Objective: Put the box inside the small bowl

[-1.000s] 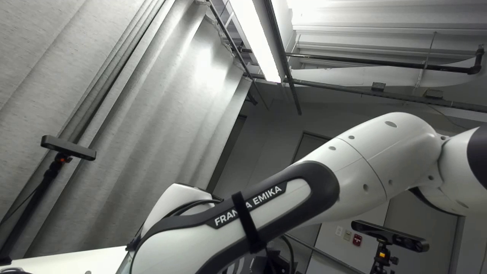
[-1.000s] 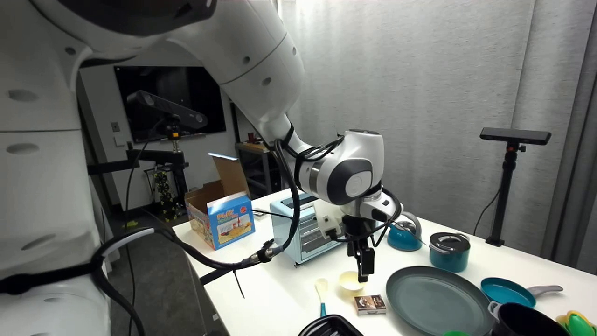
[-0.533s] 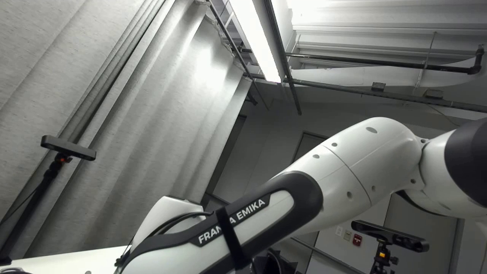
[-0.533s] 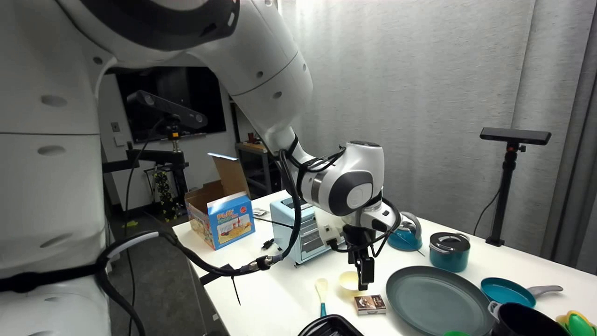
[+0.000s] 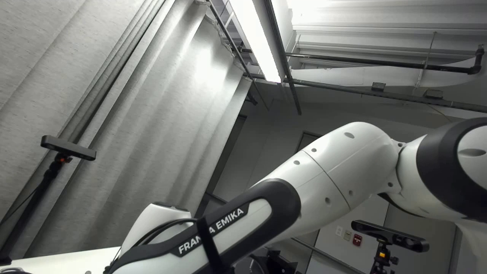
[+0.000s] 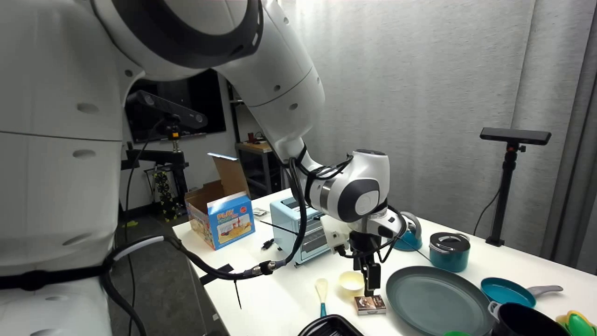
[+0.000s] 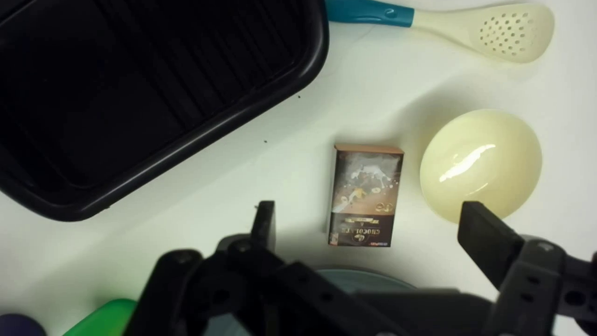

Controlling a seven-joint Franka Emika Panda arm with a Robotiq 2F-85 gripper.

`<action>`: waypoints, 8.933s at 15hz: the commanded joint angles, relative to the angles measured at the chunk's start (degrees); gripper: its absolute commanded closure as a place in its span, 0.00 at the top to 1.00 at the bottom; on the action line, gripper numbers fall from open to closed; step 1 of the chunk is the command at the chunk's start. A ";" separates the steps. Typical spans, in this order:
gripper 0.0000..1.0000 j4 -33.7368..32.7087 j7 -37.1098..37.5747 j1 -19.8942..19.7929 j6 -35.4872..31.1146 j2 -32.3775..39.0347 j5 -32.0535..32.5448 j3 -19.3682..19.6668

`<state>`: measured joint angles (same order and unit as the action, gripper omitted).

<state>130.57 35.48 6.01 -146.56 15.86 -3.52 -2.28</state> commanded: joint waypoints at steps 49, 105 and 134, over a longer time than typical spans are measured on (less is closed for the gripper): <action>0.28 -10.39 6.66 6.28 0.97 12.33 -1.02 5.78; 0.95 -16.89 10.62 11.81 1.57 14.77 3.36 4.76; 1.00 1.56 6.84 9.85 -0.61 -3.56 11.25 4.88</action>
<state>126.74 42.59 16.99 -146.16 17.64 5.55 3.07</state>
